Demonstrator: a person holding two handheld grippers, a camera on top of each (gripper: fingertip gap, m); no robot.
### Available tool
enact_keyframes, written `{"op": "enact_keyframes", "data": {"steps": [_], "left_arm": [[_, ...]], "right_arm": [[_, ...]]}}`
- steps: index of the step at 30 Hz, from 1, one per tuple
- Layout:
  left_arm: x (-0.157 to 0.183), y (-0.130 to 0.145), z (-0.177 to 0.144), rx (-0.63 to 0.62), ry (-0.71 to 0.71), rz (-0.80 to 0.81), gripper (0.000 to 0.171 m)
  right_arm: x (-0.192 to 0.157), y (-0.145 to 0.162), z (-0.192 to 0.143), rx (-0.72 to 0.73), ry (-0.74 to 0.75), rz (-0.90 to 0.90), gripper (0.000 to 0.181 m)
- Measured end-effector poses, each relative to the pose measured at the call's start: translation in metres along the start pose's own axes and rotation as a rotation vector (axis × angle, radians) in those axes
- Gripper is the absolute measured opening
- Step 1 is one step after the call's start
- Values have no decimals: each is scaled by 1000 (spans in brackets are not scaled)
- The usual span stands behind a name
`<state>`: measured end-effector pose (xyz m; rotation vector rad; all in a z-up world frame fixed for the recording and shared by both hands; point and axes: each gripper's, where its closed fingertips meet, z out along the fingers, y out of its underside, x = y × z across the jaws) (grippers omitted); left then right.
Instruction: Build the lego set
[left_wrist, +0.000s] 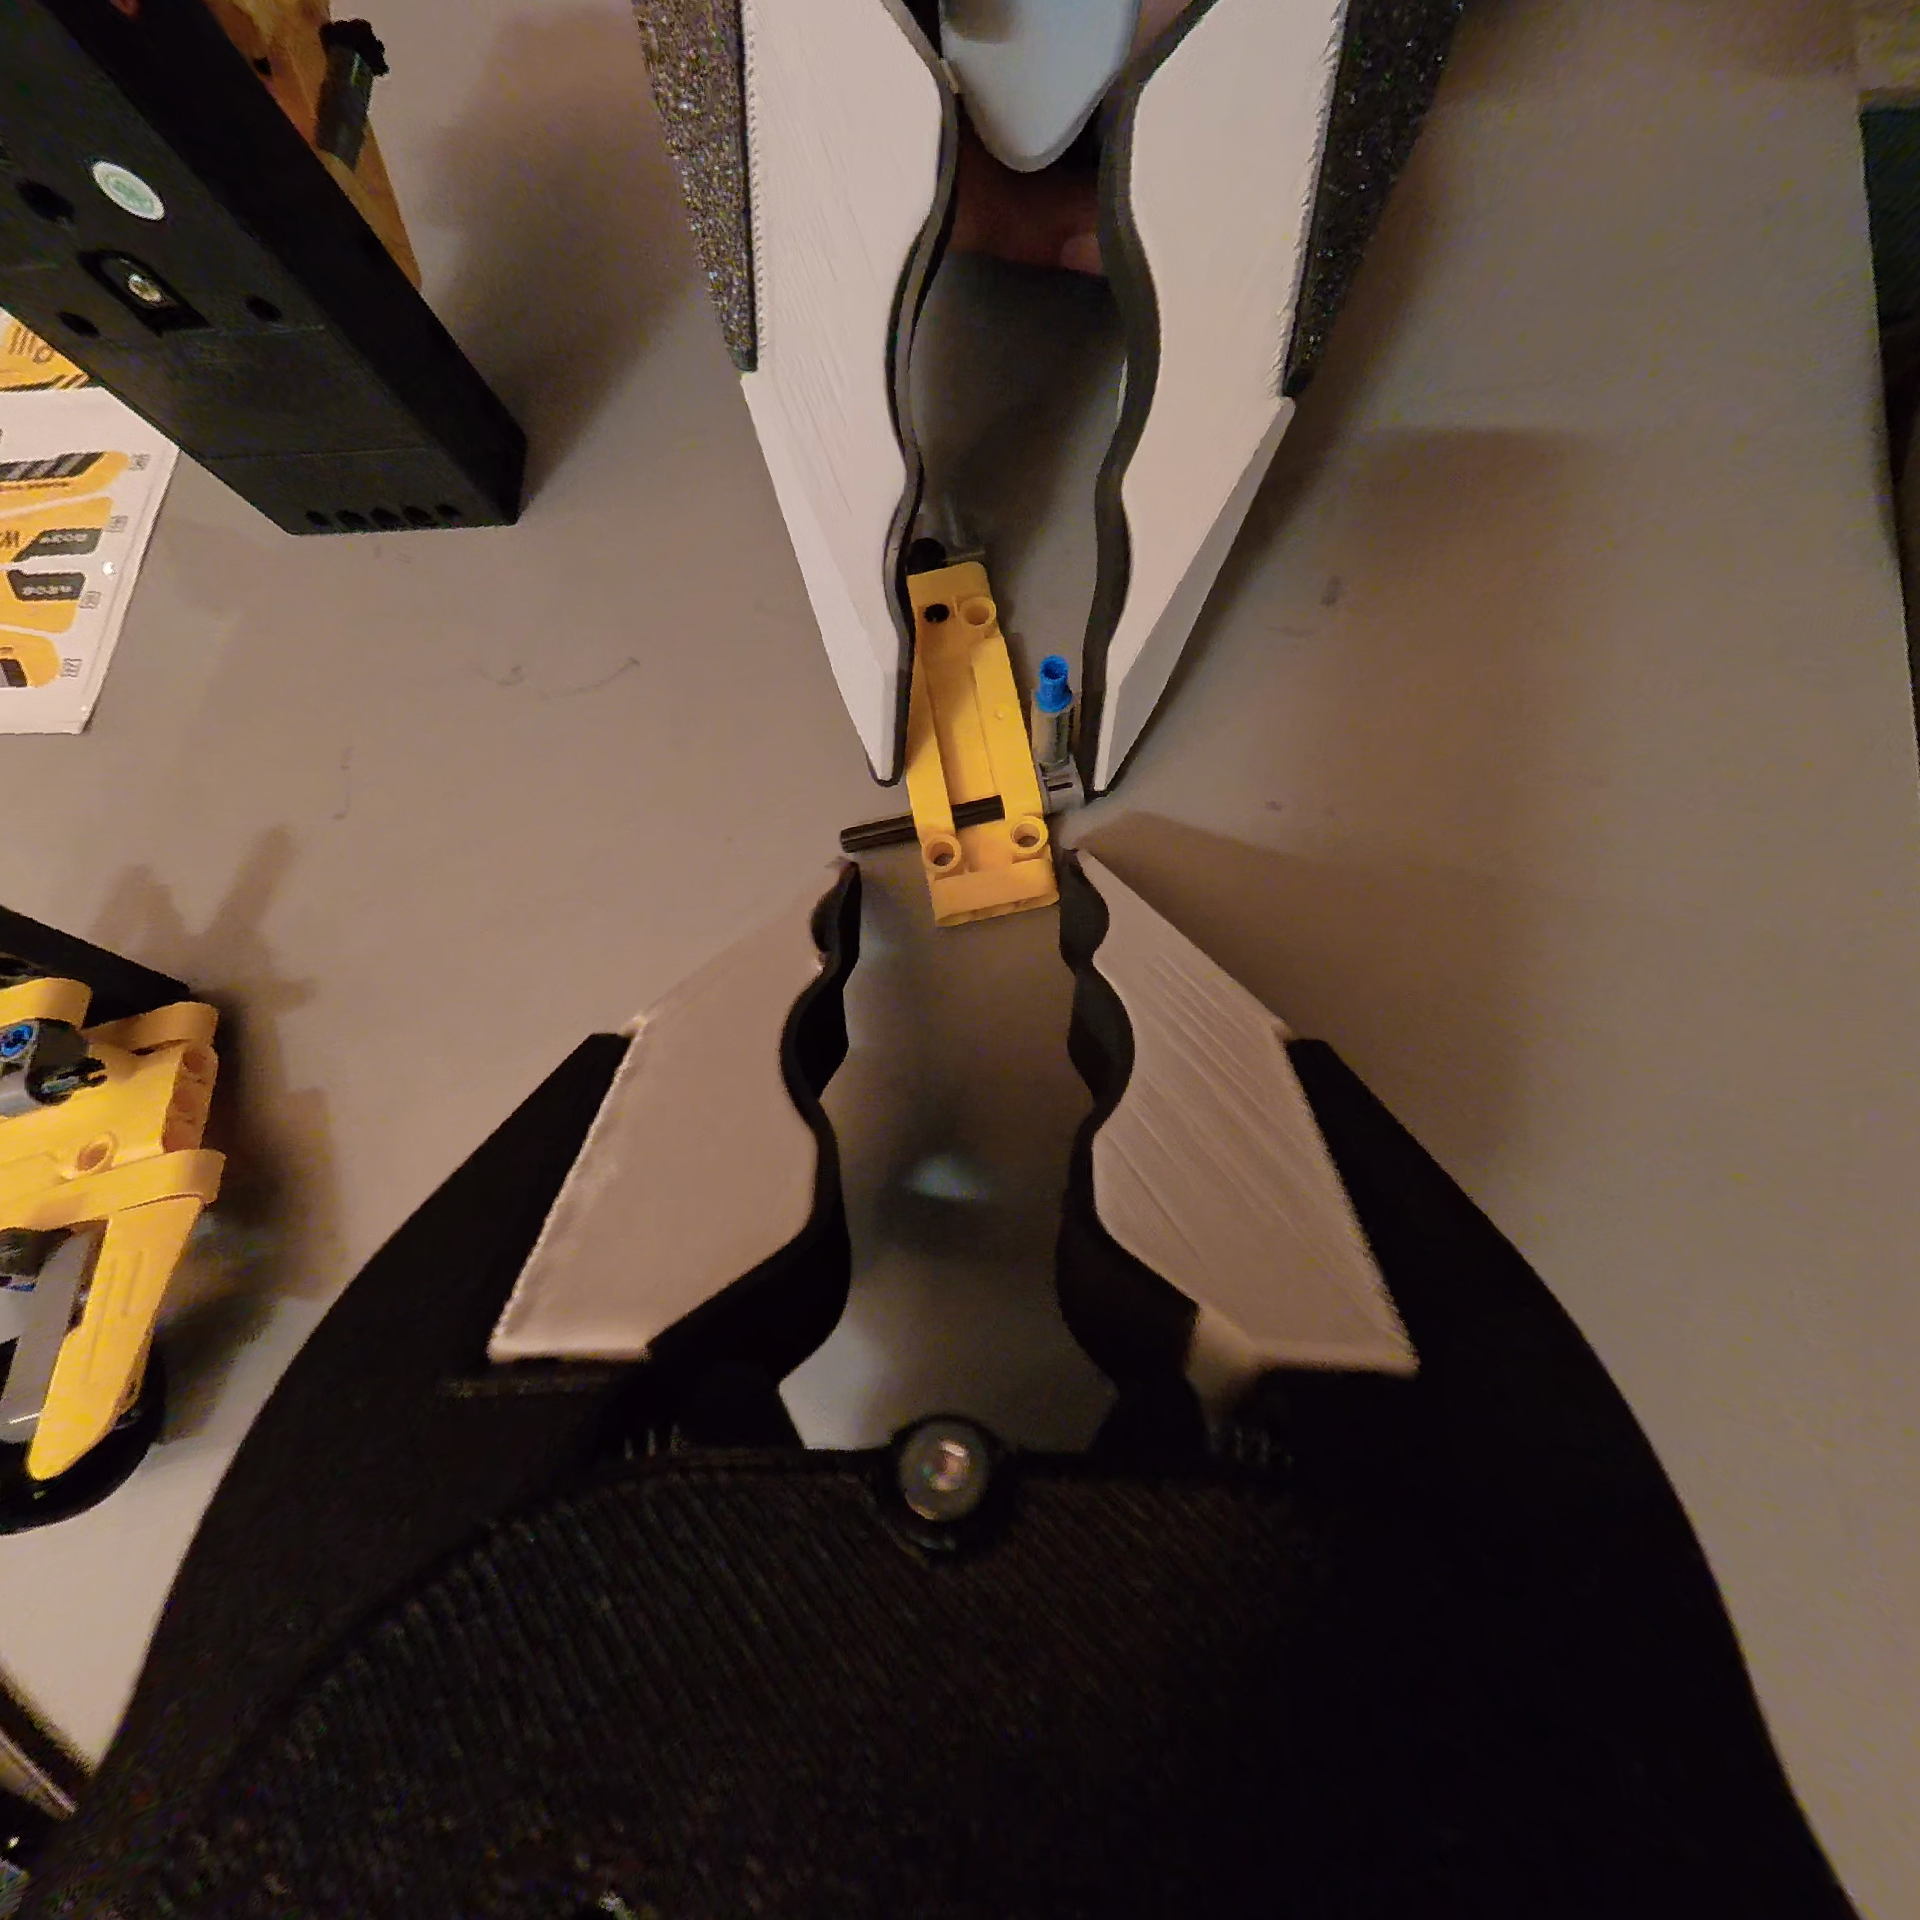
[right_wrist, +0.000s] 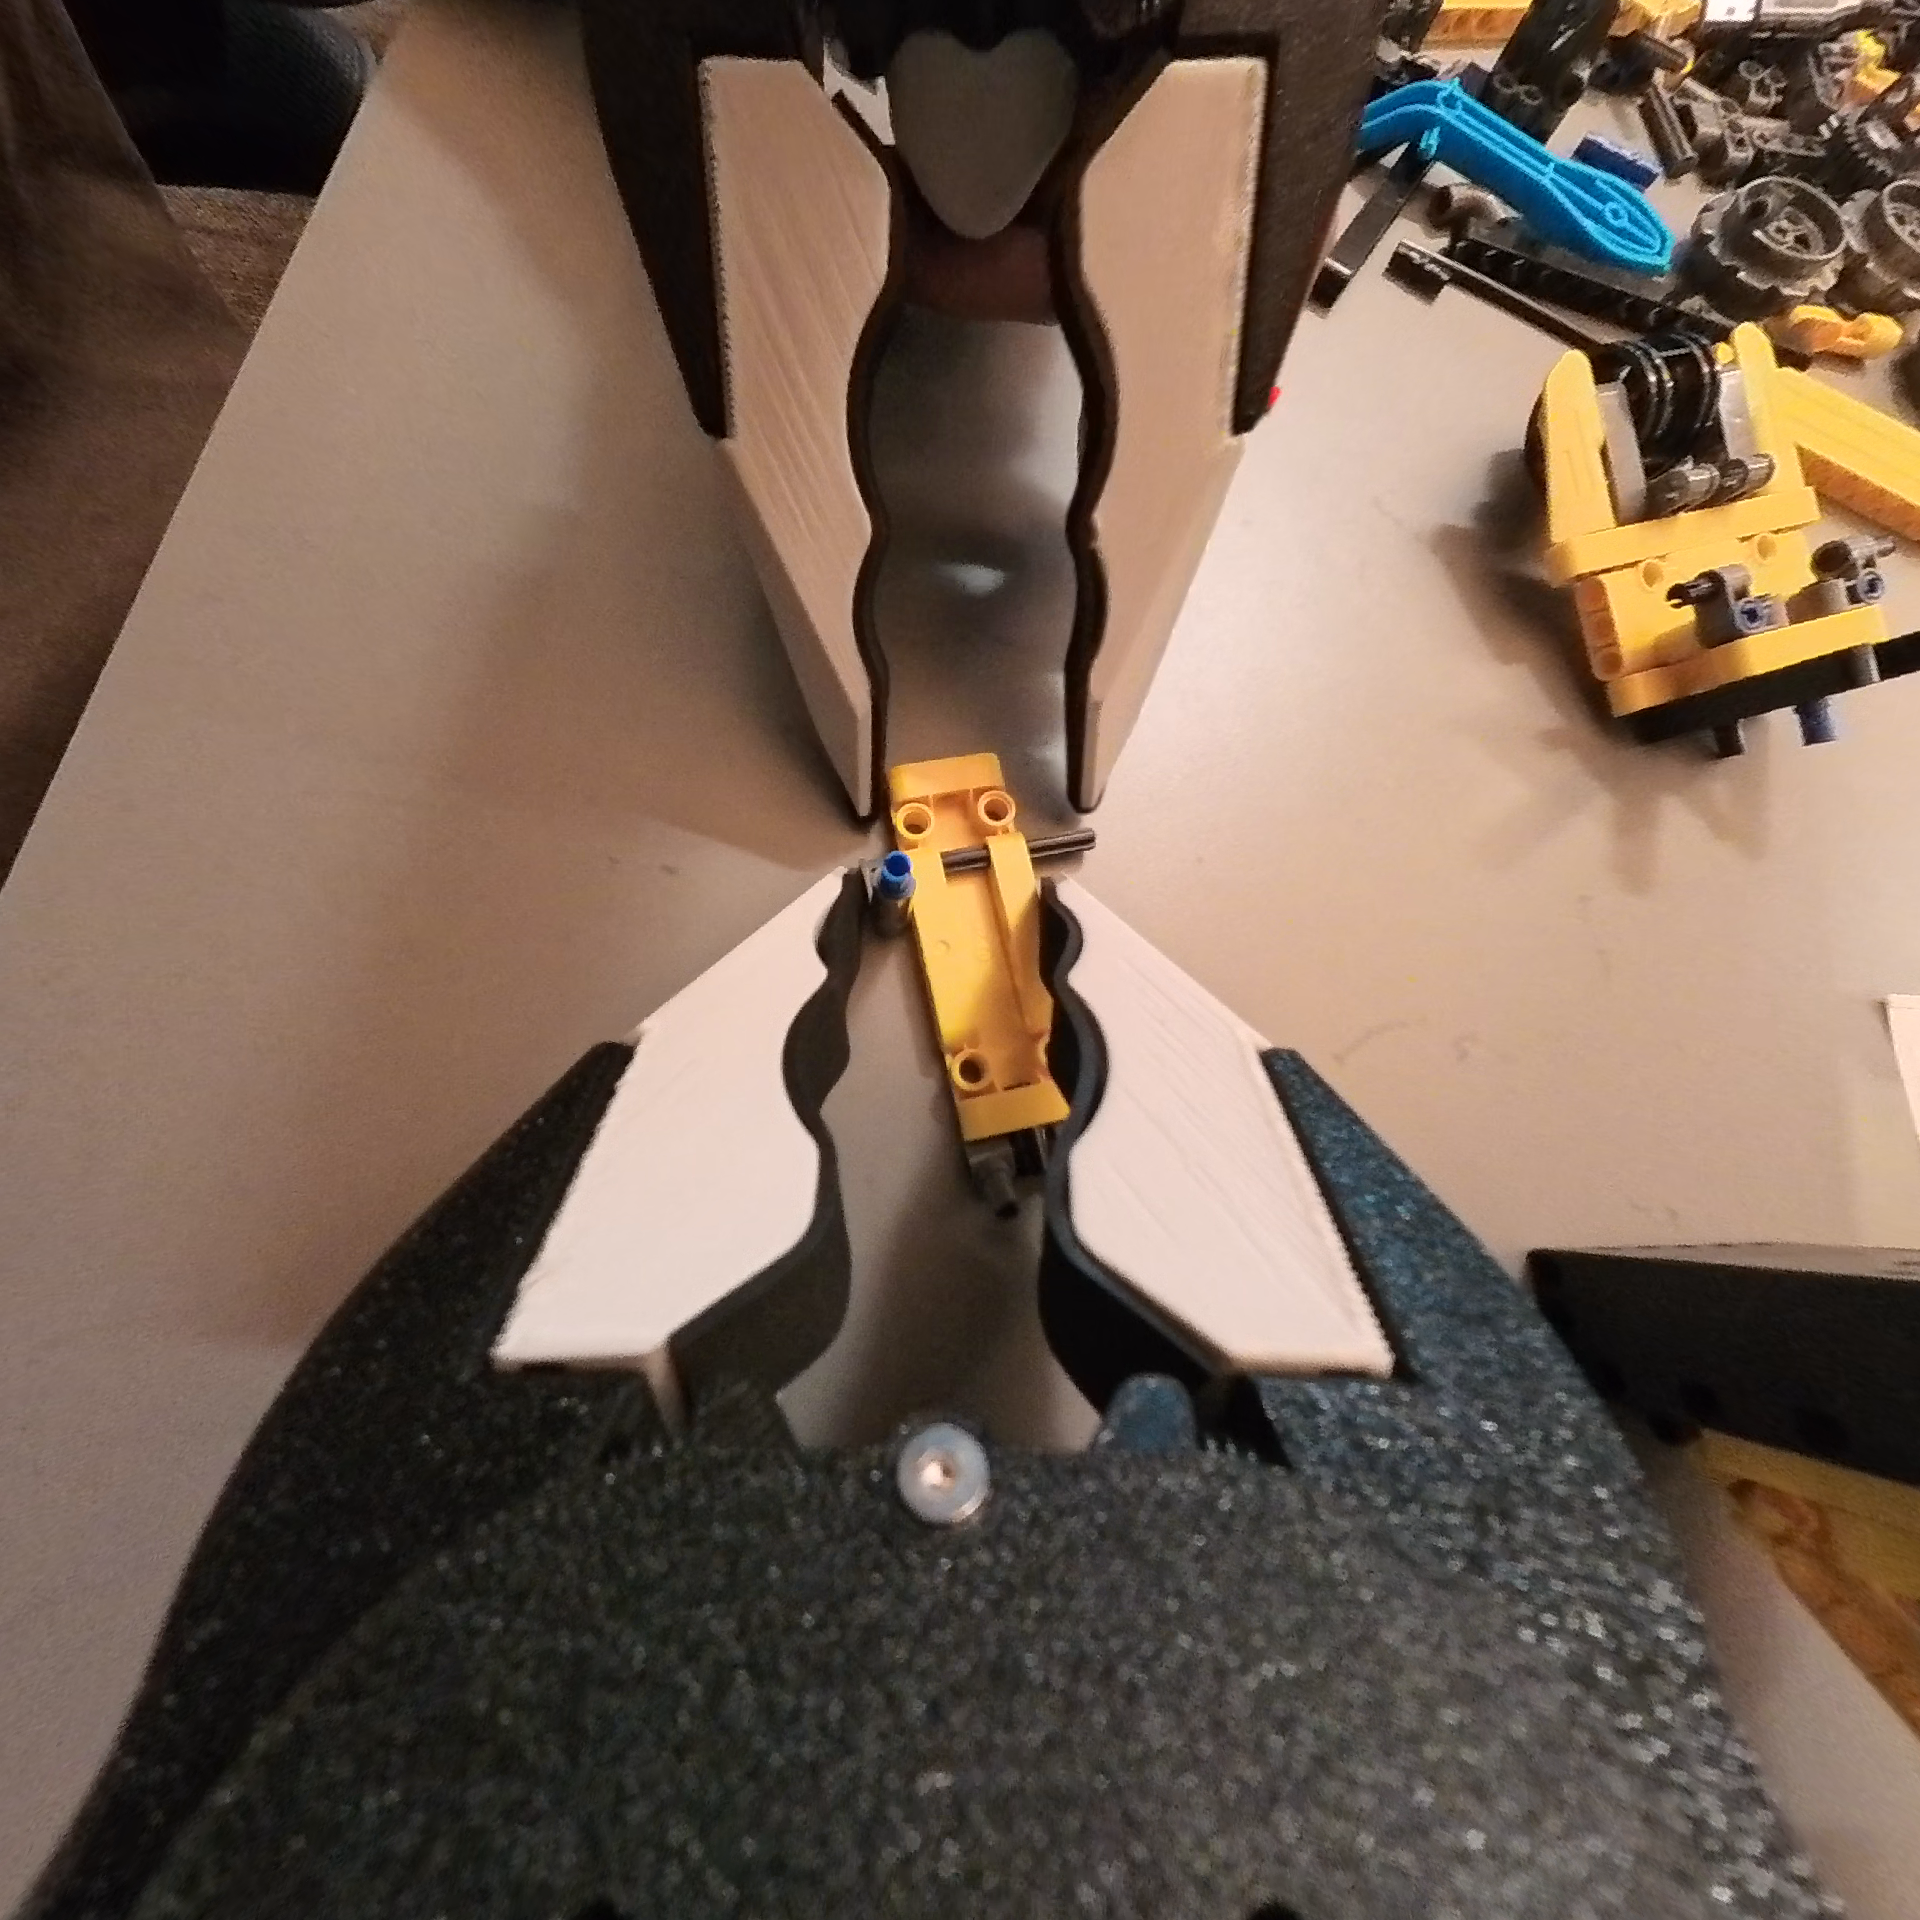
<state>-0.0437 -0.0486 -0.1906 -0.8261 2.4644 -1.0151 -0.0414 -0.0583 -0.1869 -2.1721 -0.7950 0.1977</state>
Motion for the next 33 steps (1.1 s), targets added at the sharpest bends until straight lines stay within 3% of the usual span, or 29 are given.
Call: {"op": "enact_keyframes", "data": {"steps": [33], "left_arm": [[-2, 2, 2, -15, 40, -63, 42]], "right_arm": [[-1, 1, -1, -1, 24, -20, 33]]}}
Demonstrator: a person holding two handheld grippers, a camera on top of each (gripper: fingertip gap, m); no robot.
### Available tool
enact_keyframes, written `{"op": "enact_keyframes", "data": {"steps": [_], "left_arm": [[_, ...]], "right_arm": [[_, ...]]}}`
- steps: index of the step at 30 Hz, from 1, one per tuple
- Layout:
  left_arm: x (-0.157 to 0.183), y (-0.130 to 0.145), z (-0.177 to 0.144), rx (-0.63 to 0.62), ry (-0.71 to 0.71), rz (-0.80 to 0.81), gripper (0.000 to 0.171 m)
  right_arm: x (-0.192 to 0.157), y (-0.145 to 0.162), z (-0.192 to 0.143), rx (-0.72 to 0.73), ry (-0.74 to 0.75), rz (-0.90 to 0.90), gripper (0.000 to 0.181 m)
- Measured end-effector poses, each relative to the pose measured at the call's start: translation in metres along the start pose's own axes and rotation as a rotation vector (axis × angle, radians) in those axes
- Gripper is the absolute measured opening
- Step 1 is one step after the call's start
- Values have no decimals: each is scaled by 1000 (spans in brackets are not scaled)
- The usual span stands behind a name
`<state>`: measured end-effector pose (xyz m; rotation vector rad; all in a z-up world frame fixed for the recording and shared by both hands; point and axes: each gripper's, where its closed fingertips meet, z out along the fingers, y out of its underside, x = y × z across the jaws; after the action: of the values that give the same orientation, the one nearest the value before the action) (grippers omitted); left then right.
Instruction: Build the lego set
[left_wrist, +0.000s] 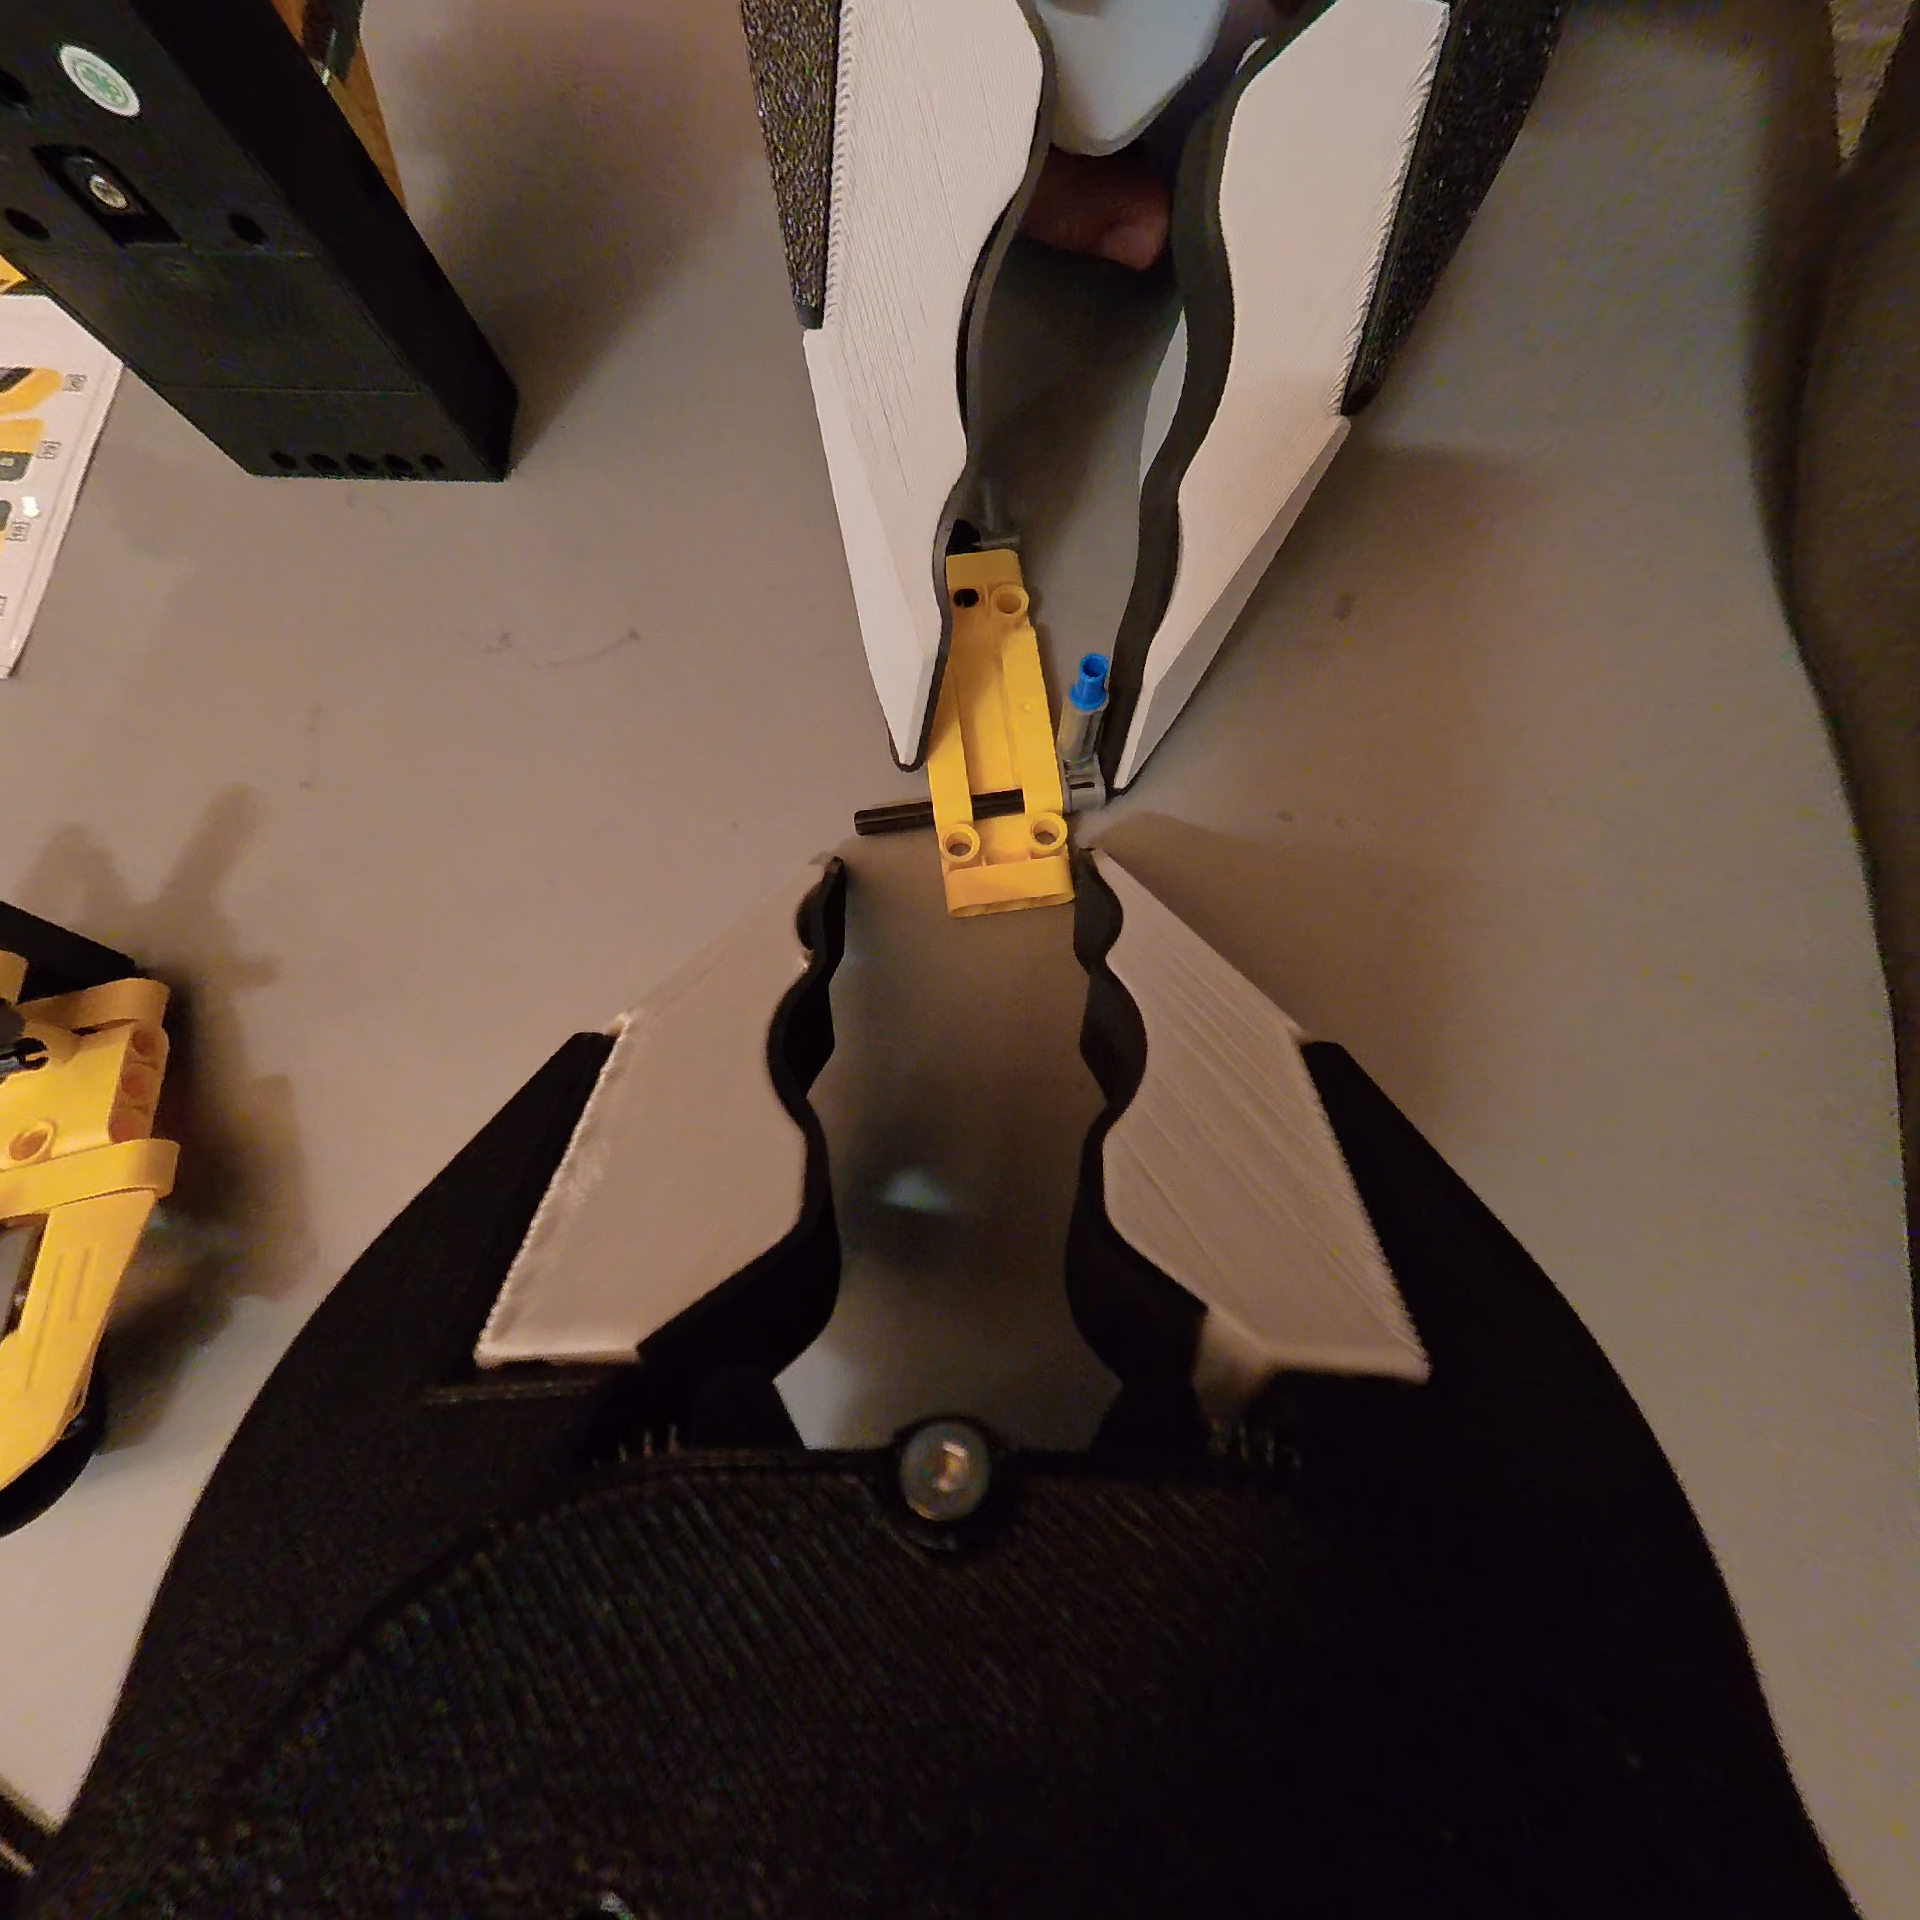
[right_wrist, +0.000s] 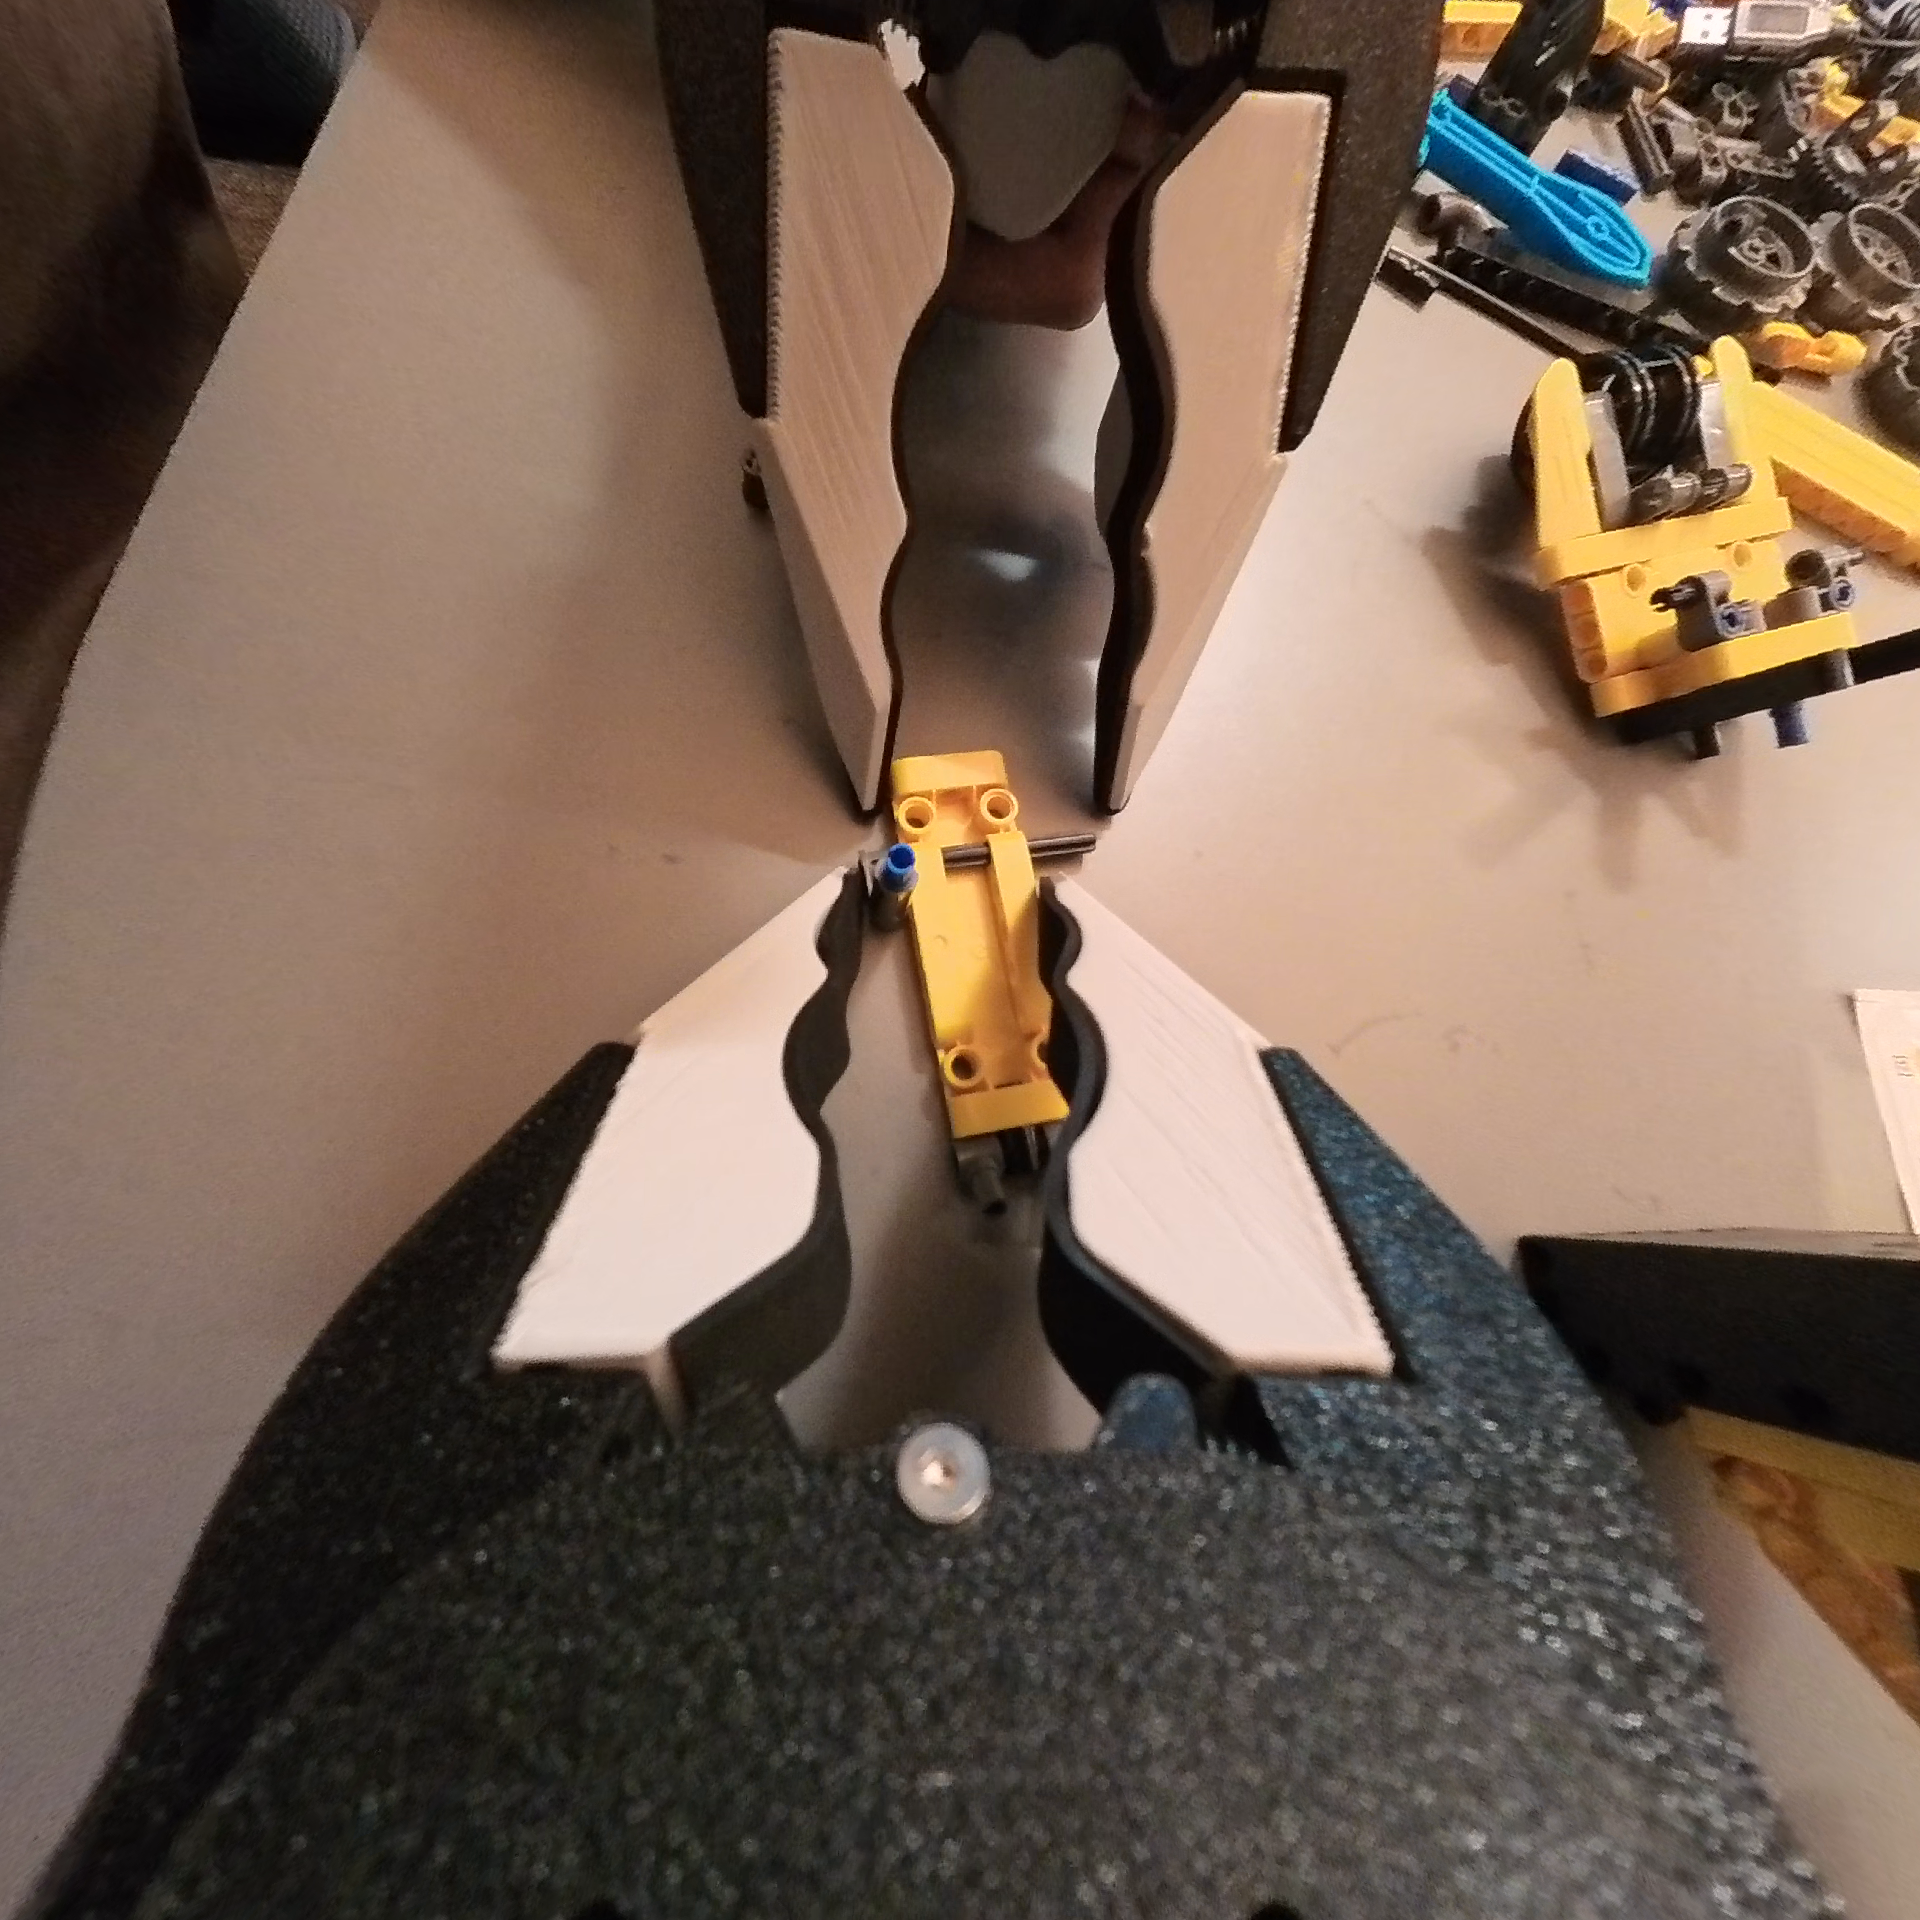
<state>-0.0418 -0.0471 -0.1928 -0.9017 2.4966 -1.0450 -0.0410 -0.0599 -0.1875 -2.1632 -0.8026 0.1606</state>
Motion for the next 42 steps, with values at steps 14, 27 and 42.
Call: {"op": "enact_keyframes", "data": {"steps": [14, 27, 42], "left_arm": [[0, 0, 0, -1, 7, -7, 42], [0, 0, 0, -2, 4, -4, 42], [0, 0, 0, 1, -16, 18, 42]], "right_arm": [[0, 0, 0, 0, -3, 3, 34], [0, 0, 0, 0, -1, 1, 34], [0, 0, -2, 9, 33, -38, 38]]}}
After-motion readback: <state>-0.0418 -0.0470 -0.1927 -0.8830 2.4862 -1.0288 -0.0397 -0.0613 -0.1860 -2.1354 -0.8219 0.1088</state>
